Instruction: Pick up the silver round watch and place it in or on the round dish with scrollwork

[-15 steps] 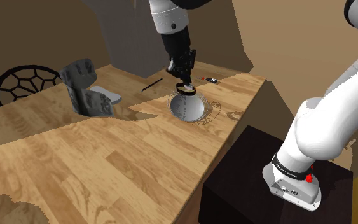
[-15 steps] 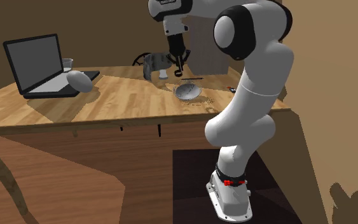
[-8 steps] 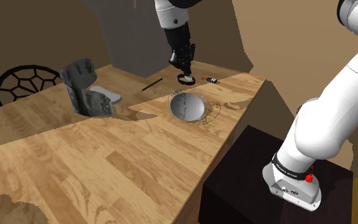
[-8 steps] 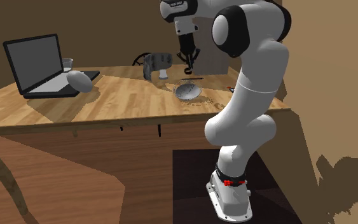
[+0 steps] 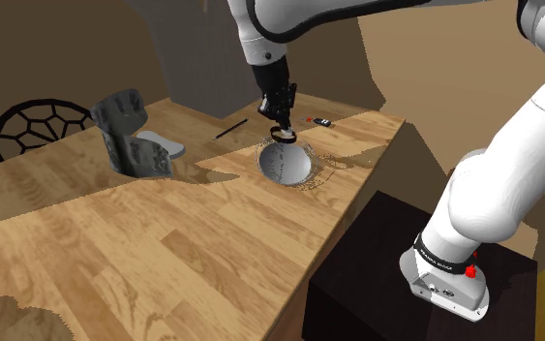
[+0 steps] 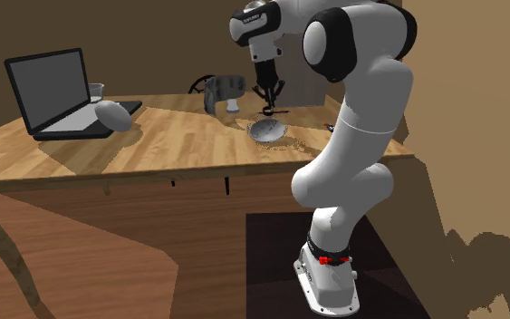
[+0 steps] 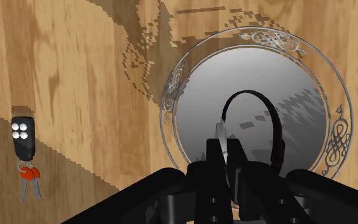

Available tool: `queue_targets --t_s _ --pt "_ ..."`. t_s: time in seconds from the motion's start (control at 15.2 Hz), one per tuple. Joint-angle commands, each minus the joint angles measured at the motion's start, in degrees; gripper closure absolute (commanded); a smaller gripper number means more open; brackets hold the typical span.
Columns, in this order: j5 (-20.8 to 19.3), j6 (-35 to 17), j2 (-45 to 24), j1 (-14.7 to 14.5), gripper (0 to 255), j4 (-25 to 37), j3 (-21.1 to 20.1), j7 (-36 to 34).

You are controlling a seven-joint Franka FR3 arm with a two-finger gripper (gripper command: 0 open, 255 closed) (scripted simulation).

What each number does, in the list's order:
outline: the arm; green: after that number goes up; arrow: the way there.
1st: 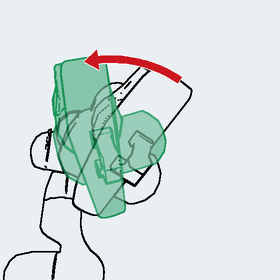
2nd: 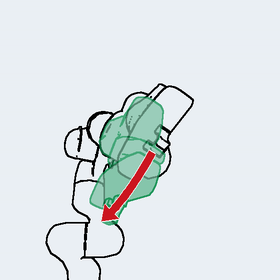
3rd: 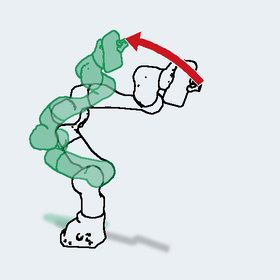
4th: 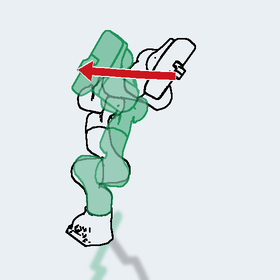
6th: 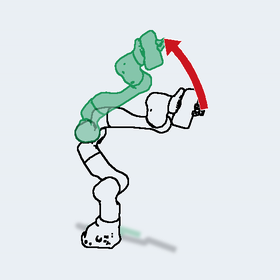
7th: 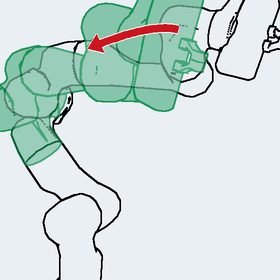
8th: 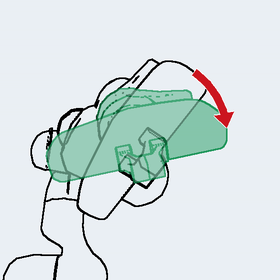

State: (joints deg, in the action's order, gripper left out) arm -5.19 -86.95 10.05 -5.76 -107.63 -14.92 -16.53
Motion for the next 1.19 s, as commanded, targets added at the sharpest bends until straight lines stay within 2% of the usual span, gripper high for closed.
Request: queue_targets --t_s 0.0,0.4,0.92,0.99,1.12 --pt "0.0 -1.6 0.3 0.0 255 -1.8 0.0 -0.1" --pt "0.1 -6.2 0.3 0.0 255 -6.5 0.0 -0.6" --pt "0.1 -6.4 0.3 -0.1 255 -6.7 0.0 -0.6" --pt "0.1 -6.4 0.3 -0.1 0 -6.7 0.0 -0.6" --pt "0.1 -6.4 0.3 -0.1 0 -6.7 0.0 -0.6"
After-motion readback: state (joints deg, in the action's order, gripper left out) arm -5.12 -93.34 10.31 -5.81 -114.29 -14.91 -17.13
